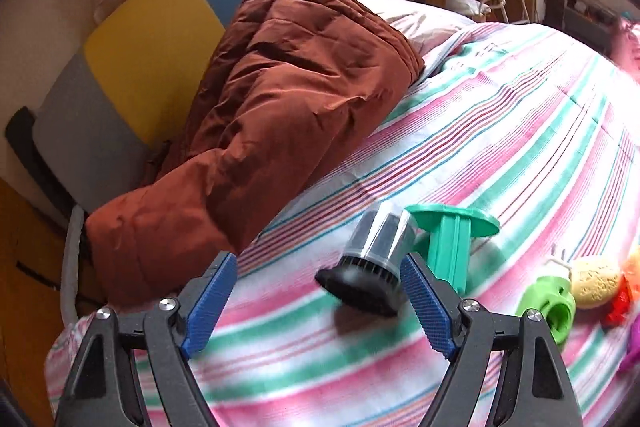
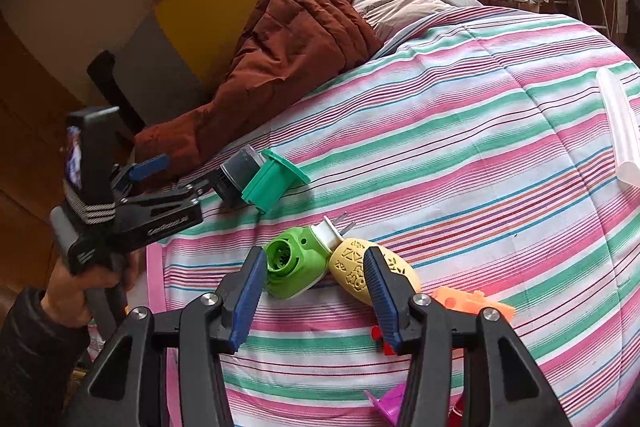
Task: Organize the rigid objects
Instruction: 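Grasp the black-and-clear cylinder with the left gripper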
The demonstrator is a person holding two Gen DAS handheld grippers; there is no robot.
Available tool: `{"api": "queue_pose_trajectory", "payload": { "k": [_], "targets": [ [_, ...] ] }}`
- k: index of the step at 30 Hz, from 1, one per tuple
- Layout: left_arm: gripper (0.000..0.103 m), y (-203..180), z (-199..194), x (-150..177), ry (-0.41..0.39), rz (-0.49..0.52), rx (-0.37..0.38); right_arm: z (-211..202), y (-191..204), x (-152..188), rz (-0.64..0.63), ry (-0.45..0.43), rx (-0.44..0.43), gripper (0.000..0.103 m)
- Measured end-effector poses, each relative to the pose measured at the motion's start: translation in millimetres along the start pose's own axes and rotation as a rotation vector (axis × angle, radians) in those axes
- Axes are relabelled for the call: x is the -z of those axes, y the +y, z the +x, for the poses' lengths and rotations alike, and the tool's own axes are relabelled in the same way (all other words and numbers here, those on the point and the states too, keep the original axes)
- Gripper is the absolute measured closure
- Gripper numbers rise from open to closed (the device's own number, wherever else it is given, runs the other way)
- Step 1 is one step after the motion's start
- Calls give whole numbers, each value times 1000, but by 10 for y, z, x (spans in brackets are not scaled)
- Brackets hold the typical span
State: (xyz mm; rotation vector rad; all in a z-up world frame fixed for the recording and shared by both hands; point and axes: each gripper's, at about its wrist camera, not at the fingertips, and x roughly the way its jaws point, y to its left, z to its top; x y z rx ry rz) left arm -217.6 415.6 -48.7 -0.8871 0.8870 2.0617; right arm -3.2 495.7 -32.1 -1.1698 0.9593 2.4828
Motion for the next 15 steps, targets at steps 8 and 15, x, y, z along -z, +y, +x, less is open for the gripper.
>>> {"api": "queue_pose_trajectory", "payload": {
  "k": [8,15],
  "targets": [
    [41,-123,529,-66,144,98,52,14,34,23,-2,24,-34,52],
    [48,43,358,259,108,-101,118,20,36,20,-7,19,-13,52]
  ]
}}
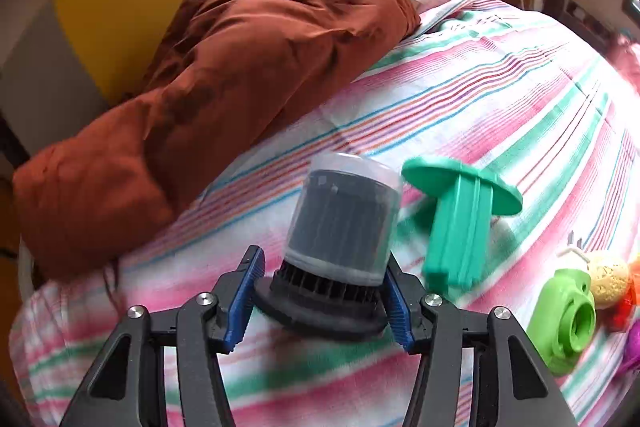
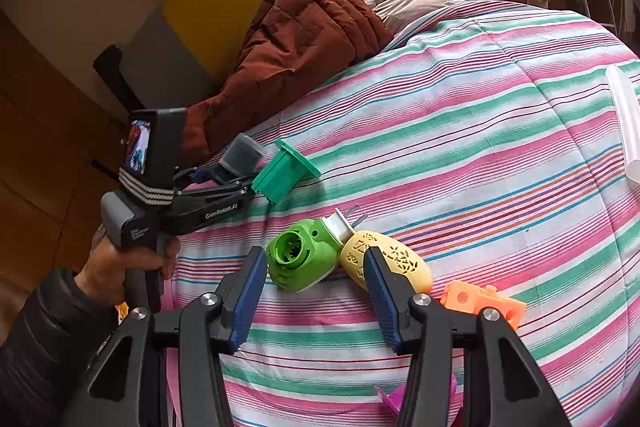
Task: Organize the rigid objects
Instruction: 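Grasp the black-and-clear cylinder with the left gripper, then lift the cylinder with the left gripper while the right grasps the teal spool piece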
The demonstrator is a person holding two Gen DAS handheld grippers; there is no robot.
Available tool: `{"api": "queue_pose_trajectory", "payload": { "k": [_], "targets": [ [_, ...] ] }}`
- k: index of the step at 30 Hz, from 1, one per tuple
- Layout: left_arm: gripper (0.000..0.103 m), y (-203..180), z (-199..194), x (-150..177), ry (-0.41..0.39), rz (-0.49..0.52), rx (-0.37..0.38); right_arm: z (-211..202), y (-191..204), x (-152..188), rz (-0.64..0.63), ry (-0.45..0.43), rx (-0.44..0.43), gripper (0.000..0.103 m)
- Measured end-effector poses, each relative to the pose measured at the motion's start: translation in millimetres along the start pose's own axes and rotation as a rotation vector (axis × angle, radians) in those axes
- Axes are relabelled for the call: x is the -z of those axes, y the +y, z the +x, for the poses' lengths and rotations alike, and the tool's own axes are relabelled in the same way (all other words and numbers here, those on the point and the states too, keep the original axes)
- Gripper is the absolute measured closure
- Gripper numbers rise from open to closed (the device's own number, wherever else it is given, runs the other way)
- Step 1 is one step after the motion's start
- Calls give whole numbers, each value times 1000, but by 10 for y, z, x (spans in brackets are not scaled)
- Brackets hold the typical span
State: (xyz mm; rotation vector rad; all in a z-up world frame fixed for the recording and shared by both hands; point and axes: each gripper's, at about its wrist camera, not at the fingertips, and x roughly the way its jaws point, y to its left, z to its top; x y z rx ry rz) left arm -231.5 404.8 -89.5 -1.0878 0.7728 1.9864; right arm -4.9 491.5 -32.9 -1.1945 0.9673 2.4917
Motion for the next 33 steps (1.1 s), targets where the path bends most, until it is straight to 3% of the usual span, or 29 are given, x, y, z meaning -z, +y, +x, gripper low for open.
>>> {"api": "queue_pose_trajectory", "payload": {
  "k": [4,12,18,23,27,33],
  "targets": [
    [49,-8,-238,334,-16,-90,15,21,-16,0,-1,4,22,52],
    [49,-277,-1128,949,-152,-156,57,37,-44,9,-4,-1,42,52],
    [49,-272,-1700,1387,-244,-244,81,103,140,-11,-36,11,-13,52],
    [49,-164,-1956,1787,-269,-326,89,284,445,-197,-61,41,-46,52],
    [48,-55,-2090,2053,-285,-357,62,627,545,-377,9,102,-72,53],
    [48,156,-2307,2409,-316,-417,31,1227,435,-635,194,160,-15,52]
  ]
}}
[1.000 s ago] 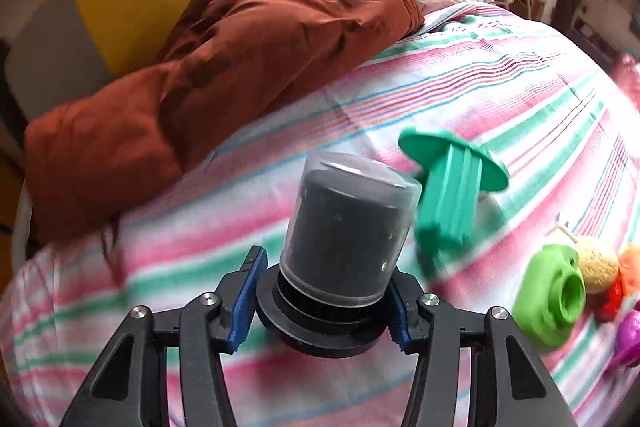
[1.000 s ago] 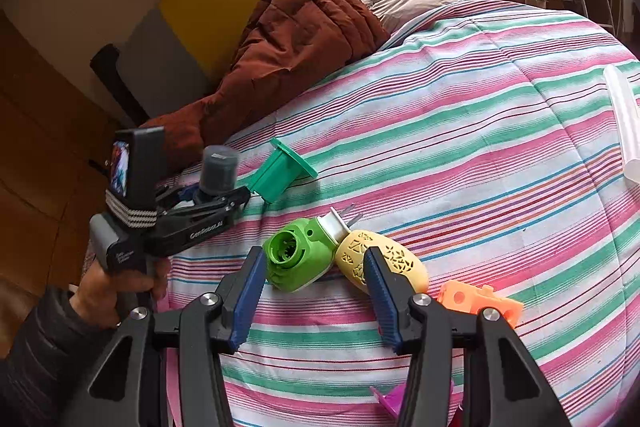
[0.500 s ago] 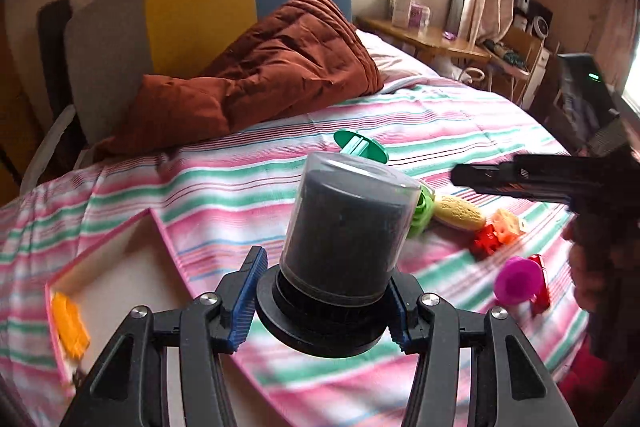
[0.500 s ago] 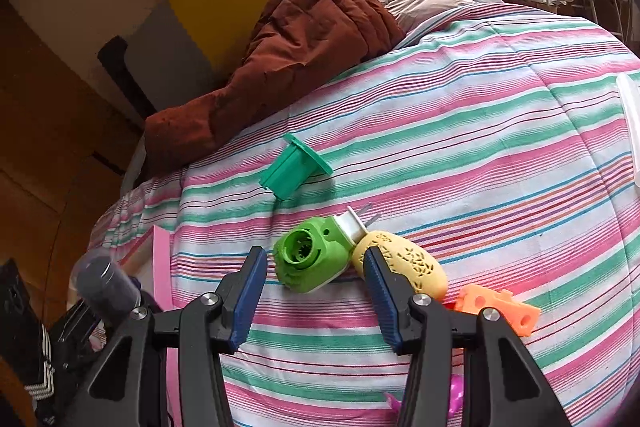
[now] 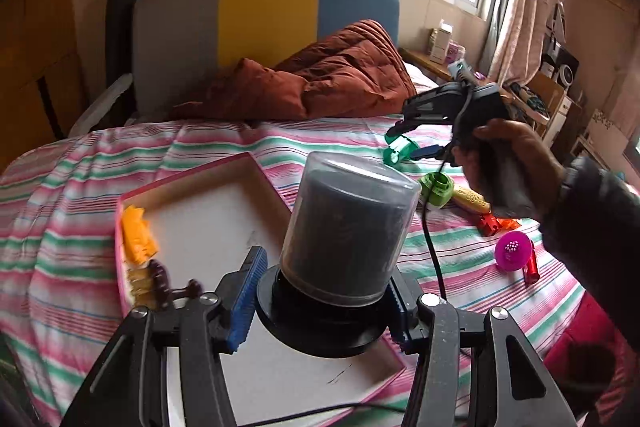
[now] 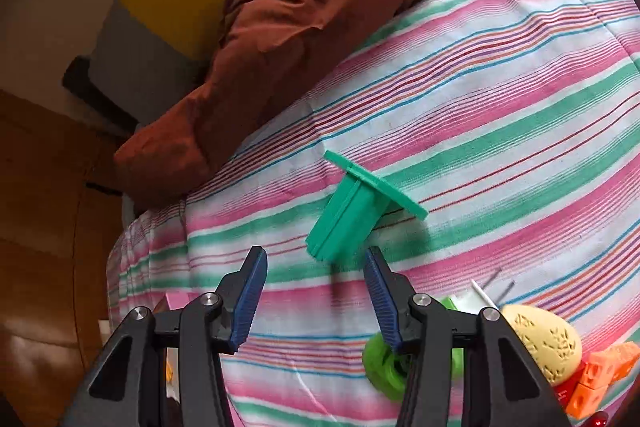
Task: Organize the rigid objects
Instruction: 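Lift the cylinder with the left gripper while the right grasps the teal spool piece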
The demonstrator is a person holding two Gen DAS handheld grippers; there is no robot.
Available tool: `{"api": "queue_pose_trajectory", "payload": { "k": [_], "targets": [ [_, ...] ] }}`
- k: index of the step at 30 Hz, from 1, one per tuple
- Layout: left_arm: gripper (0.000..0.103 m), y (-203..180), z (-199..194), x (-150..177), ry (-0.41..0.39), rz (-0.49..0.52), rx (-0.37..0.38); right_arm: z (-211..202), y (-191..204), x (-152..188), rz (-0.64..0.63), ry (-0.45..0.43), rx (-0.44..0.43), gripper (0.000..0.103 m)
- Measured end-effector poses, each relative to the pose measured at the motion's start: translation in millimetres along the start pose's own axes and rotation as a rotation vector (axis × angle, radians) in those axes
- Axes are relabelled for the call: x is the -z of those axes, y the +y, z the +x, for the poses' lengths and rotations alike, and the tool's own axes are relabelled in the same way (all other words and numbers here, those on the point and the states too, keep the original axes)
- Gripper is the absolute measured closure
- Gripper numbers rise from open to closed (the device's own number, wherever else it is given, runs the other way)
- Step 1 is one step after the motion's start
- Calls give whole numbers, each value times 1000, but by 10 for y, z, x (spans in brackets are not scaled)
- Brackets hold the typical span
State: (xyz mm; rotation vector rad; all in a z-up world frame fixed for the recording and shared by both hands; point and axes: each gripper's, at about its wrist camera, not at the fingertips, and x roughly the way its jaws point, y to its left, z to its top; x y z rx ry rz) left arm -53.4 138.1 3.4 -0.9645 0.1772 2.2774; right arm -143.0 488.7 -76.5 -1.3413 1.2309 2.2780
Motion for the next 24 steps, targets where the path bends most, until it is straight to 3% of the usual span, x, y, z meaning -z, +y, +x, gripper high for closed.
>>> {"api": "queue_pose_trajectory", "payload": {
  "k": [5,7,9,15,19,24],
  "targets": [
    [48,184,-123,124,0,-45,-15,346,-10,-164,14,11,111,55],
    [48,229,-138,175,2,-57,-28,369,105,-162,-76,7,162,73],
    [48,273,-147,224,10,-81,-23,400,239,-82,-180,47,179,73],
    [48,299,-180,305,21,-110,-26,411,683,649,-549,148,161,73],
    [48,303,-242,392,28,-116,-28,317,743,1158,-681,185,161,73],
    [48,331,-292,526,49,-136,-41,110,657,1558,-754,199,185,73]
  ]
}}
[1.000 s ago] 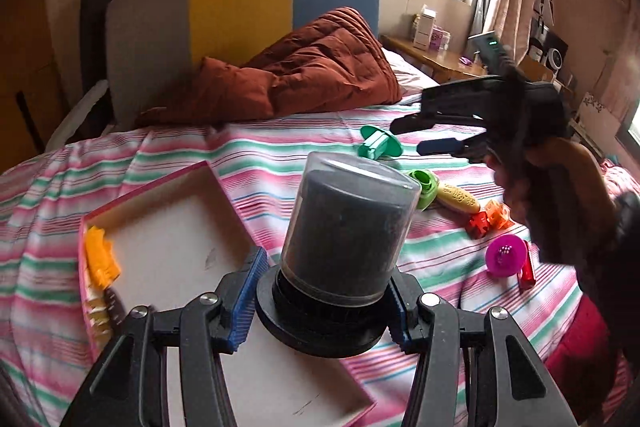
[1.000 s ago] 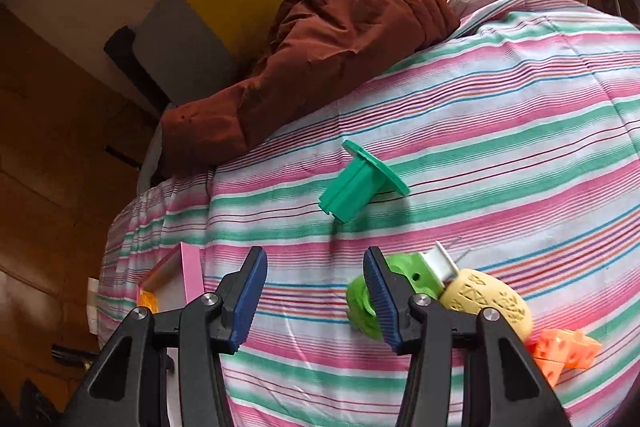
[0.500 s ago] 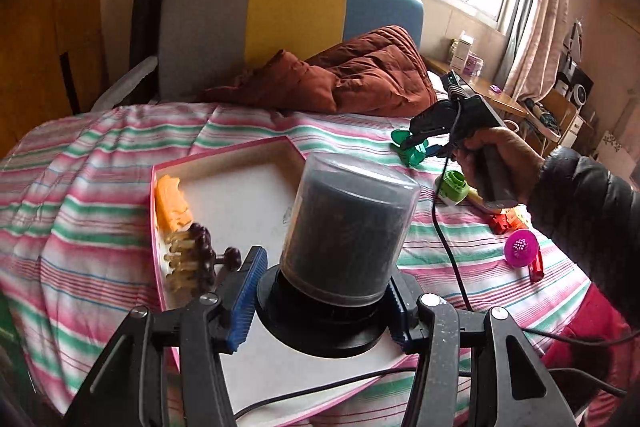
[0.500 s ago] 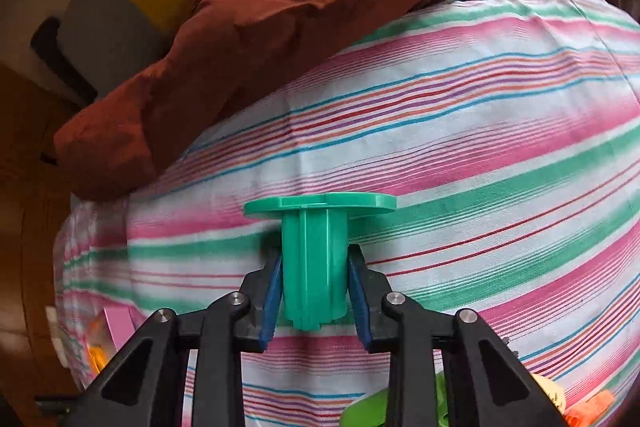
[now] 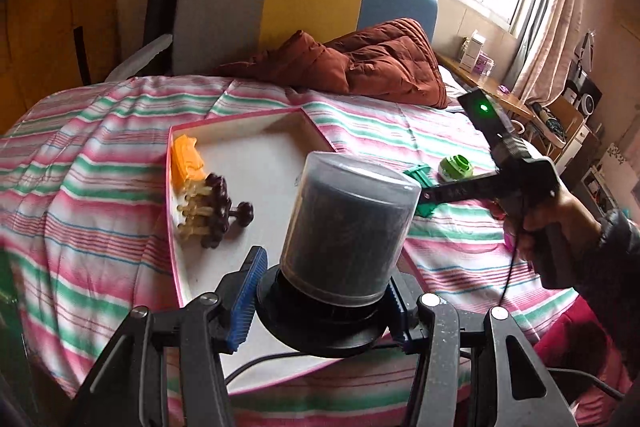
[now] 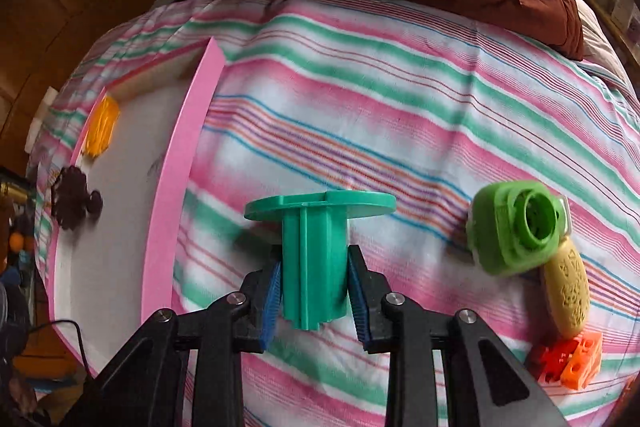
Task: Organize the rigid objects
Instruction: 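Lift the cylinder with the left gripper while the right grasps the teal spool piece, then set the cylinder in the tray and open the left gripper while the right holds the teal piece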
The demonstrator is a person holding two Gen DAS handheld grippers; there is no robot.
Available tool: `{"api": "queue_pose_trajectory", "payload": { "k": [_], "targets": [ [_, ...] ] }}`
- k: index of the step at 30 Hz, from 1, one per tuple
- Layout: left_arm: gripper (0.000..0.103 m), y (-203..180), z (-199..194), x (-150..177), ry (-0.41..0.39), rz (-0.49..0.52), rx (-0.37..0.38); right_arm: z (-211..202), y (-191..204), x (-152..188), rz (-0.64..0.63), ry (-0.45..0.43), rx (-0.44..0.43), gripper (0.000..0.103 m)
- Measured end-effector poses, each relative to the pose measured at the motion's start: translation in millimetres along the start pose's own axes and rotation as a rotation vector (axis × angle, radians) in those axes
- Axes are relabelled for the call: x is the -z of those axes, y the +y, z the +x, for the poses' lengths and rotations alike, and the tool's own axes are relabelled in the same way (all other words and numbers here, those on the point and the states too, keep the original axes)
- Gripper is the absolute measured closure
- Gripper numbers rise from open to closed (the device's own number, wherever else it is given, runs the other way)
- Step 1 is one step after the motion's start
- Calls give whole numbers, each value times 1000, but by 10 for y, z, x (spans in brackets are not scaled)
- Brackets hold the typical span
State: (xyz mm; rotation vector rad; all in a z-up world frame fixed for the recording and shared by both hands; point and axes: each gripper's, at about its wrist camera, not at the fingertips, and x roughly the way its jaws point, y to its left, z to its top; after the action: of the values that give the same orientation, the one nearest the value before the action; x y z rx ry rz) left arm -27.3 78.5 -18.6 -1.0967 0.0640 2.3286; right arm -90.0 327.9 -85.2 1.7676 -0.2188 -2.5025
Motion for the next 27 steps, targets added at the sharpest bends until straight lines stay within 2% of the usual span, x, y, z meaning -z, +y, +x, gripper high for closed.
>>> {"api": "queue_pose_trajectory", "payload": {
  "k": [3,8,15,19,27],
  "targets": [
    [48,21,-32,57,10,-15,-19,2,-21,138,-31,-18,25,73],
    [48,38,-150,136,-6,-18,-78,-17,-138,244,9,-91,-27,73],
    [48,42,-183,222,10,-19,-155,-28,-152,324,-31,-128,-27,73],
    [48,35,-181,251,20,-17,-164,14,-82,296,-53,-131,-9,73],
    [48,52,-158,264,38,-36,-136,4,-52,331,-93,-147,20,73]
  ]
}}
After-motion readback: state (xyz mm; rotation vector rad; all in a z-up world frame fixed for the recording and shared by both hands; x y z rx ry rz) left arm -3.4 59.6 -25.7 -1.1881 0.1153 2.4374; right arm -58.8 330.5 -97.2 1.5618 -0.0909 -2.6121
